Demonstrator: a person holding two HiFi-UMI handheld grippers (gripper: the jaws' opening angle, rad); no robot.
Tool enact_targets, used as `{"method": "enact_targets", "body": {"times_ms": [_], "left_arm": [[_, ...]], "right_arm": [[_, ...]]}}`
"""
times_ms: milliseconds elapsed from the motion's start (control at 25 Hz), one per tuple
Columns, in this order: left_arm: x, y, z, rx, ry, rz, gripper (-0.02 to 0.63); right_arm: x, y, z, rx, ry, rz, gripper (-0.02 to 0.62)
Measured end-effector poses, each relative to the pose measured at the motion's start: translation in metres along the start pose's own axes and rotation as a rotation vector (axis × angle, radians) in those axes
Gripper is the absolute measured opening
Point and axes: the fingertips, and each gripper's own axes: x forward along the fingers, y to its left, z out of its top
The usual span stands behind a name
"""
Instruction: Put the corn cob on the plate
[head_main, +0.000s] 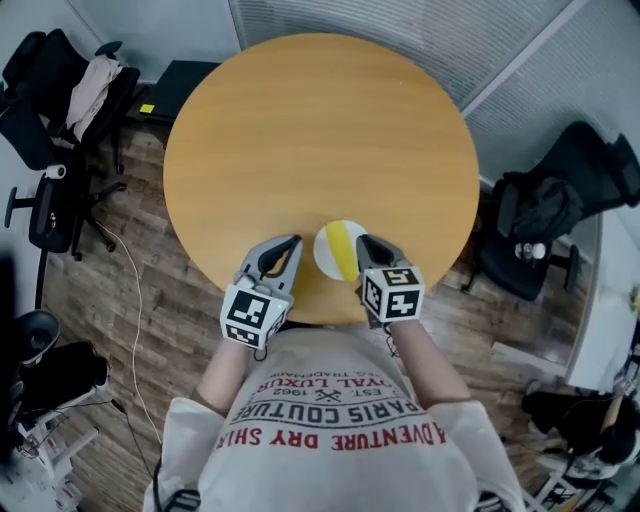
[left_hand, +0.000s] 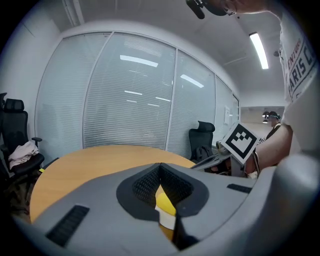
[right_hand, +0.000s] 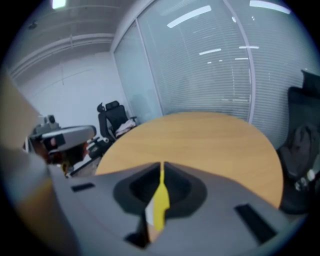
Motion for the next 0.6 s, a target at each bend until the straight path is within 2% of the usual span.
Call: {"method": "enact_targets", "body": {"times_ms": [120,280,440,600], "left_arm": [[-0.004,-0.003,0.013,0.011,-0.034,0.016,0.034],[-0.011,-0.005,0.035,0.033,-0.085,0.022,0.034],[-0.017,-0.010,0.054,0.050,-0.132,0.020,0.034],[-0.016,-0.015,0.067,0.064,-0.164,0.010,0.034]], "right_arm": [[-0.019,0.003,0.018,-0.013,-0.077,0.007,0.035],[-0.049,0.013,0.049,-0.123,-0.237,-0.013,0.029],[-0.082,0.025,0.076,-0.186,-0.393,-0.006,0.029],[-0.100,0.030,0.089,-0.236,-0.465,0.003,0.029]]}}
